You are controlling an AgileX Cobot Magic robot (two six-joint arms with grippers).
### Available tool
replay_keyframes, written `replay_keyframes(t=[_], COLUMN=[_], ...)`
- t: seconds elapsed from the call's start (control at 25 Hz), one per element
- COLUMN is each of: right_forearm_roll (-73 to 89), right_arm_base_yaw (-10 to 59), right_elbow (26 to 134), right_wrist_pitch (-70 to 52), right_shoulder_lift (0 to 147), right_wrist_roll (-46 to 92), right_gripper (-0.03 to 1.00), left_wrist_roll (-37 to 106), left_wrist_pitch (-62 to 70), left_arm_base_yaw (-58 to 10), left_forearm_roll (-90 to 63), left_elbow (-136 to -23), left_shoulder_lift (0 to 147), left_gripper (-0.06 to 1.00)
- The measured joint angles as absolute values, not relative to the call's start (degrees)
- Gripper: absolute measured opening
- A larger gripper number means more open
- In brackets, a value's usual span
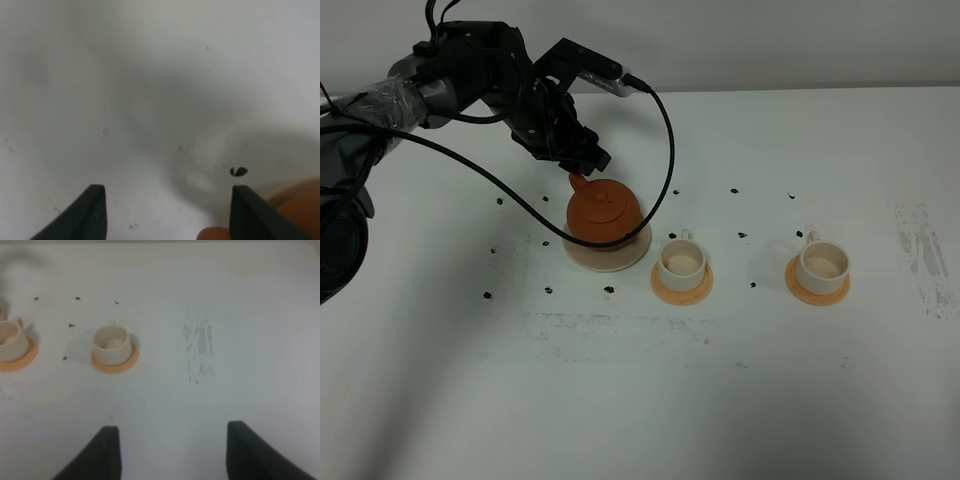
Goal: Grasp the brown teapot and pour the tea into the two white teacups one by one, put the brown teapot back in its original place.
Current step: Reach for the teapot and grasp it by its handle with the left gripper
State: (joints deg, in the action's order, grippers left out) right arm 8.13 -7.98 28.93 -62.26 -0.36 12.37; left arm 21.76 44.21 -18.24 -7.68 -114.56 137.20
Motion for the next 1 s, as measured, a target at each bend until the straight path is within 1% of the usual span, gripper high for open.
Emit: replay_keyframes(t=[1.0], right_forearm_roll=[8.1], right_arm_base_yaw=[-8.0], right_elbow=[28.9], right_wrist_pitch=[-62.3], right_shoulder_lift=[-0.4], right_wrist_roll=[12.4], right_gripper=[0.49], left_wrist_roll=[21.6], left_wrist_pitch=[49.1], left_arm_base_yaw=[-18.1], left_forearm_roll=[-7.8], left_elbow=[-114.6], left_shoulder_lift=[137.1], left_gripper=[0.56])
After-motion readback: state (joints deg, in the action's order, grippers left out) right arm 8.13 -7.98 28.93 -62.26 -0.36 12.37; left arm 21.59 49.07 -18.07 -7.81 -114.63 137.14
